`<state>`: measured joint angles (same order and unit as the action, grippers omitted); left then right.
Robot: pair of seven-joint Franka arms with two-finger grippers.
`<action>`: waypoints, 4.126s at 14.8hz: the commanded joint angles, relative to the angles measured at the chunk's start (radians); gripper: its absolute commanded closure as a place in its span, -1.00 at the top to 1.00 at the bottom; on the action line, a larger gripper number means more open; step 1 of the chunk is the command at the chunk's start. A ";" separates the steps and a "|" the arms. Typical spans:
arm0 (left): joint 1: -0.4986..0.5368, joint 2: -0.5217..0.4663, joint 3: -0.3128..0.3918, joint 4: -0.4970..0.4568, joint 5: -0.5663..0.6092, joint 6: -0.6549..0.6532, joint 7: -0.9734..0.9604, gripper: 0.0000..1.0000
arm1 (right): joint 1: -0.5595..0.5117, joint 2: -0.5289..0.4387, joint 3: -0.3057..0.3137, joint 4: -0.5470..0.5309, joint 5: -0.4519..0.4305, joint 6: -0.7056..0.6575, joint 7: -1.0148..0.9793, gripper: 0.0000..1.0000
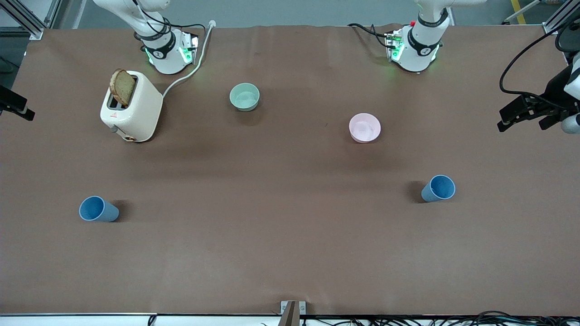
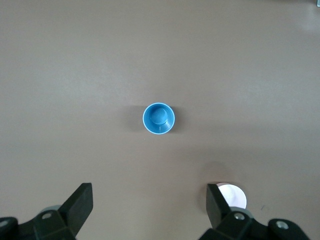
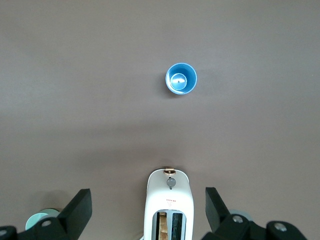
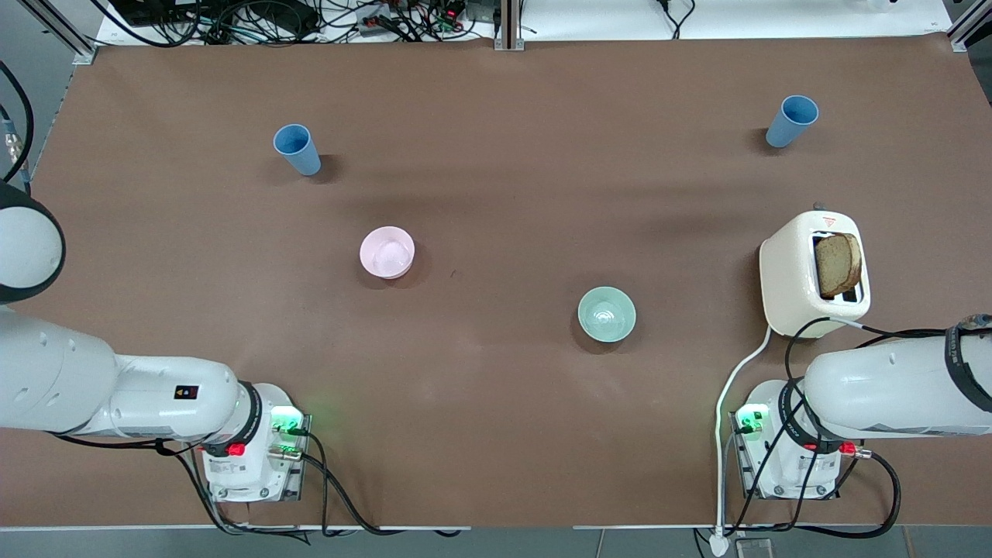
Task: Stack blue cups with both arms
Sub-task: 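Move the right gripper and the left gripper toward the blue cups, then grasp the blue cup with the right gripper while the left gripper grasps the other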
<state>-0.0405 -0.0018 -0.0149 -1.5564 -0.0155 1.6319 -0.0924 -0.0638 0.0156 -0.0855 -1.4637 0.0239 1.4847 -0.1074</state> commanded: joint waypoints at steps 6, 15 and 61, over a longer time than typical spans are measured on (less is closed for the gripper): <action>-0.004 -0.018 0.007 0.001 0.017 -0.006 0.002 1.00 | -0.016 -0.009 0.007 -0.007 0.014 0.005 -0.014 1.00; -0.012 0.017 0.004 0.010 0.008 -0.009 0.008 1.00 | -0.080 0.084 0.007 -0.010 0.019 0.120 -0.015 1.00; 0.116 0.500 -0.040 -0.209 0.008 0.428 0.053 1.00 | -0.180 0.598 0.012 -0.153 0.320 0.781 -0.273 -0.91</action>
<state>0.0656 0.5372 -0.0464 -1.7188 -0.0145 2.0433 -0.0507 -0.2269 0.6176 -0.0881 -1.6413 0.3194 2.2823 -0.3651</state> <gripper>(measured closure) 0.000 0.934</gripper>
